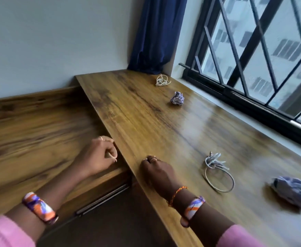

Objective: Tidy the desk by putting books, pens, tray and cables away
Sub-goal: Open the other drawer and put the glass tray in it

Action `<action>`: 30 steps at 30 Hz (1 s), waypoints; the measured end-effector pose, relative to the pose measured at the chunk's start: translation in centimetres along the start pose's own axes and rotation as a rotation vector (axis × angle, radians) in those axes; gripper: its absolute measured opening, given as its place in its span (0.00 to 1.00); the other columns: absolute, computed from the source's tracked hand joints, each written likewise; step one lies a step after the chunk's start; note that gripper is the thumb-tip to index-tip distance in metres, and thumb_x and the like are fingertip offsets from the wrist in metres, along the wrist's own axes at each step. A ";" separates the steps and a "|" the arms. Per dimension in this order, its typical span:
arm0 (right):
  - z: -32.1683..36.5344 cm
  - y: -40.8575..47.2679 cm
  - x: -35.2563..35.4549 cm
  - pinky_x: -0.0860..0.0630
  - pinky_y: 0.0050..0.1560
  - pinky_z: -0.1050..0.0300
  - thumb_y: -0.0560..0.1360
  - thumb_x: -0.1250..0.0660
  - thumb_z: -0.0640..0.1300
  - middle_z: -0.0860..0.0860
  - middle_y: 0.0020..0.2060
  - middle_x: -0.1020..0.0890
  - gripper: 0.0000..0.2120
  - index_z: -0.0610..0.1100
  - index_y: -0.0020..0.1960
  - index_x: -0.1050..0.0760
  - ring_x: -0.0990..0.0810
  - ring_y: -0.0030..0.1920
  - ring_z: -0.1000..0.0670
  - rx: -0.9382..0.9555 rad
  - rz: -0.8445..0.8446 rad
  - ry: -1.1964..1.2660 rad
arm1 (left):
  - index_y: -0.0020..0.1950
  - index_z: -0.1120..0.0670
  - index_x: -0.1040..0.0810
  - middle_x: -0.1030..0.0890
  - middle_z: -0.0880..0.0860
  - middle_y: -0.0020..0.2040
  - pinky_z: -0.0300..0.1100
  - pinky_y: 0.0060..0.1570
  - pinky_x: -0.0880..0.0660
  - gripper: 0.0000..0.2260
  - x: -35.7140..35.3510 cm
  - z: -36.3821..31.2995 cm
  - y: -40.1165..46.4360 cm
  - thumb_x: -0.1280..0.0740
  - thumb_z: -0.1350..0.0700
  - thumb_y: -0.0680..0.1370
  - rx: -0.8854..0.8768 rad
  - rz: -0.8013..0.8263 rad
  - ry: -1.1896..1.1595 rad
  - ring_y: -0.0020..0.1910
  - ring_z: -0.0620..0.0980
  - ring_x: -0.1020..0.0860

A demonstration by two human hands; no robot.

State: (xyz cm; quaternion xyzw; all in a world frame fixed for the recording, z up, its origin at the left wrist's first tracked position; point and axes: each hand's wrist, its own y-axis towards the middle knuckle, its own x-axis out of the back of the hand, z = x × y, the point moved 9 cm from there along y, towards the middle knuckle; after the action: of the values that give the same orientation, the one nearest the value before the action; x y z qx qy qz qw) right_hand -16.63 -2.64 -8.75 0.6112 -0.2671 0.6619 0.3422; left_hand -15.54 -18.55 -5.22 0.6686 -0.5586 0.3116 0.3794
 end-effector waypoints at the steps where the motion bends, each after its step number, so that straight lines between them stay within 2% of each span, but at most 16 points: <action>1: 1.3 -1.0 0.1 0.30 0.33 0.55 0.75 0.41 0.39 0.39 0.43 0.21 0.08 0.36 0.47 0.26 0.21 0.41 0.39 0.050 0.011 -0.045 | 0.34 0.53 0.20 0.20 0.56 0.52 0.39 0.48 0.28 0.07 1.4 0.6 -1.2 0.25 0.63 0.66 0.041 -0.045 -0.042 0.54 0.51 0.22; 3: 2.2 -2.4 -0.1 0.33 0.22 0.60 0.68 0.38 0.42 0.44 0.32 0.21 0.06 0.40 0.37 0.25 0.21 0.29 0.43 0.037 -0.008 -0.087 | 0.32 0.54 0.23 0.18 0.56 0.47 0.39 0.43 0.29 0.09 4.0 2.9 -3.7 0.24 0.63 0.65 0.147 -0.118 -0.100 0.47 0.52 0.21; 5: 2.9 -3.5 0.2 0.35 0.18 0.62 0.65 0.40 0.46 0.47 0.27 0.22 0.09 0.43 0.31 0.26 0.22 0.24 0.45 -0.012 -0.073 -0.090 | 0.36 0.55 0.22 0.18 0.53 0.45 0.39 0.39 0.30 0.07 5.7 6.5 -5.8 0.24 0.59 0.67 0.255 -0.173 -0.104 0.42 0.51 0.22; 7: 4.4 -4.9 0.7 0.31 0.22 0.58 0.67 0.36 0.45 0.44 0.31 0.21 0.08 0.40 0.34 0.24 0.20 0.29 0.41 -0.022 -0.082 -0.032 | 0.45 0.53 0.20 0.18 0.53 0.48 0.40 0.41 0.30 0.08 6.1 10.0 -7.8 0.25 0.57 0.69 0.335 -0.132 -0.067 0.44 0.51 0.22; 10: 4.8 -6.8 1.3 0.30 0.37 0.53 0.76 0.45 0.46 0.40 0.46 0.20 0.15 0.38 0.49 0.24 0.20 0.46 0.38 -0.092 -0.144 0.036 | 0.60 0.54 0.22 0.20 0.56 0.58 0.41 0.49 0.29 0.20 4.6 14.2 -9.5 0.25 0.58 0.69 0.404 0.035 0.016 0.54 0.54 0.22; 11: 5.1 -7.6 1.5 0.29 0.39 0.54 0.77 0.46 0.47 0.41 0.47 0.20 0.15 0.39 0.51 0.25 0.21 0.47 0.38 -0.100 -0.170 0.062 | 0.61 0.56 0.22 0.20 0.57 0.58 0.40 0.49 0.30 0.22 4.1 15.4 -10.2 0.25 0.59 0.68 0.430 0.083 0.048 0.56 0.55 0.22; 14: 5.3 -8.4 1.5 0.29 0.42 0.56 0.76 0.42 0.49 0.46 0.47 0.21 0.11 0.44 0.52 0.25 0.22 0.47 0.42 -0.211 -0.161 0.069 | 0.53 0.59 0.19 0.18 0.57 0.53 0.39 0.45 0.30 0.16 2.1 18.6 -11.7 0.24 0.58 0.66 0.494 0.189 0.095 0.51 0.55 0.20; 16: 5.2 -7.6 0.9 0.29 0.40 0.58 0.75 0.42 0.51 0.47 0.45 0.20 0.11 0.46 0.49 0.25 0.21 0.45 0.44 -0.261 -0.115 0.010 | 0.47 0.58 0.21 0.18 0.59 0.50 0.39 0.44 0.30 0.11 1.0 19.5 -11.8 0.25 0.58 0.68 0.470 0.220 0.098 0.50 0.55 0.20; 19: 6.0 -5.4 0.2 0.24 0.43 0.53 0.75 0.42 0.46 0.46 0.45 0.19 0.10 0.47 0.53 0.25 0.20 0.46 0.43 -0.271 -0.067 0.026 | 0.43 0.54 0.27 0.19 0.59 0.50 0.37 0.40 0.33 0.06 0.3 20.2 -11.1 0.30 0.58 0.72 0.381 0.298 0.187 0.49 0.54 0.22; 21: 7.6 -3.7 0.3 0.24 0.46 0.53 0.75 0.40 0.40 0.47 0.46 0.18 0.13 0.49 0.57 0.24 0.19 0.48 0.44 -0.227 -0.099 0.116 | 0.46 0.55 0.26 0.21 0.56 0.52 0.37 0.42 0.32 0.05 -0.1 20.6 -10.9 0.33 0.56 0.74 0.284 0.425 0.310 0.51 0.53 0.23; 23: 10.7 -0.9 -0.4 0.25 0.50 0.55 0.74 0.42 0.33 0.46 0.49 0.18 0.19 0.47 0.60 0.24 0.19 0.51 0.45 -0.169 -0.061 0.245 | 0.51 0.55 0.25 0.22 0.54 0.54 0.39 0.46 0.28 0.08 -0.3 21.4 -10.9 0.34 0.54 0.74 0.185 0.530 0.415 0.52 0.52 0.24; 25: 13.7 2.1 -1.9 0.25 0.51 0.55 0.74 0.43 0.32 0.45 0.52 0.18 0.20 0.46 0.61 0.24 0.20 0.54 0.44 -0.150 0.001 0.289 | 0.55 0.54 0.25 0.23 0.52 0.55 0.38 0.43 0.31 0.11 0.2 21.7 -11.4 0.34 0.52 0.74 0.125 0.617 0.454 0.53 0.51 0.24; 27: 17.0 5.1 -3.7 0.25 0.49 0.55 0.75 0.42 0.34 0.45 0.53 0.18 0.17 0.45 0.60 0.23 0.20 0.55 0.42 -0.136 0.084 0.191 | 0.57 0.52 0.25 0.23 0.50 0.54 0.37 0.42 0.33 0.15 0.6 22.1 -11.9 0.32 0.49 0.73 0.073 0.674 0.453 0.52 0.49 0.24; 30: 20.1 8.3 -5.3 0.24 0.46 0.54 0.75 0.40 0.34 0.42 0.50 0.18 0.13 0.43 0.54 0.21 0.20 0.52 0.40 -0.119 0.216 0.058 | 0.57 0.51 0.22 0.20 0.49 0.53 0.37 0.46 0.29 0.14 0.4 23.2 -12.6 0.32 0.48 0.73 0.016 0.747 0.381 0.51 0.47 0.22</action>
State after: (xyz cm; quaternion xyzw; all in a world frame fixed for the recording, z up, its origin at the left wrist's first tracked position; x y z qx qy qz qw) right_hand -10.40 -24.02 -11.26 0.5380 -0.3600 0.6953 0.3122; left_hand -3.22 -37.47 -18.85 0.3532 -0.6800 0.5505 0.3315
